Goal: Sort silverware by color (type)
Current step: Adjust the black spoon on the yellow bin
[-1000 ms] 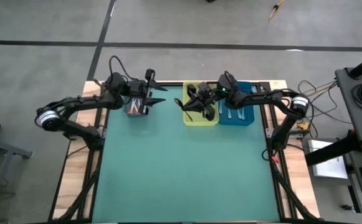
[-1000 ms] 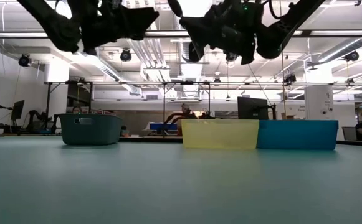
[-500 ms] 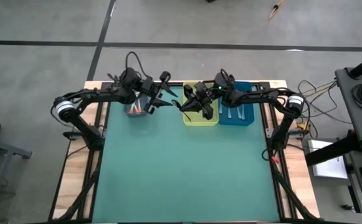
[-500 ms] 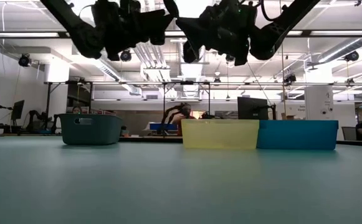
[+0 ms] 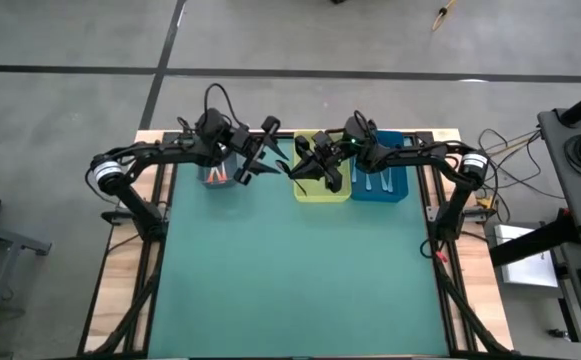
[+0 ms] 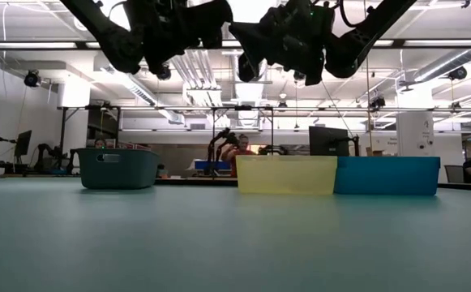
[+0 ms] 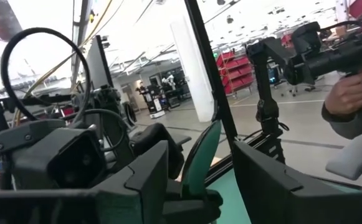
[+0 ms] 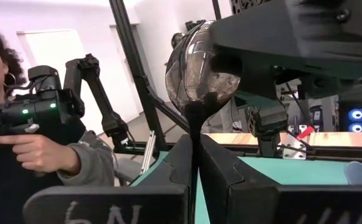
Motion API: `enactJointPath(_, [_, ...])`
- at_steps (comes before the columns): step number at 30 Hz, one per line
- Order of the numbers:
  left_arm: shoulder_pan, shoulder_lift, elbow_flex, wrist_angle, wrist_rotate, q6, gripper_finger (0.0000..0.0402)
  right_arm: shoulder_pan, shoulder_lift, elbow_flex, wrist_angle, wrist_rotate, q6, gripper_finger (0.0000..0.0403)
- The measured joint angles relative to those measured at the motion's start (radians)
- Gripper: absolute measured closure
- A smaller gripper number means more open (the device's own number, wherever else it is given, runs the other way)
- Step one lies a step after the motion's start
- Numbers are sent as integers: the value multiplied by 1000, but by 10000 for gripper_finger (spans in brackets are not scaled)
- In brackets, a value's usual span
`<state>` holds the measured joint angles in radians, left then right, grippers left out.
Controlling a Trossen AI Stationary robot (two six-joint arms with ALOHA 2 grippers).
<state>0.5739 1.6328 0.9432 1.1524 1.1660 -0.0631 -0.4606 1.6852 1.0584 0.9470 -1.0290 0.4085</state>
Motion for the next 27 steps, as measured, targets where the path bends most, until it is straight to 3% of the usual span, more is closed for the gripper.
enactJointPath(11, [-16, 1, 19, 0, -2, 6, 301, 0, 0, 0, 0, 8, 0, 394])
enactJointPath(18, [-16, 1, 19, 0, -17, 6, 392, 1, 0, -1, -5, 20, 3, 394])
enactJointPath(27, [4, 3, 15, -19, -106, -78, 400, -12, -4, -1, -77, 104, 1, 374])
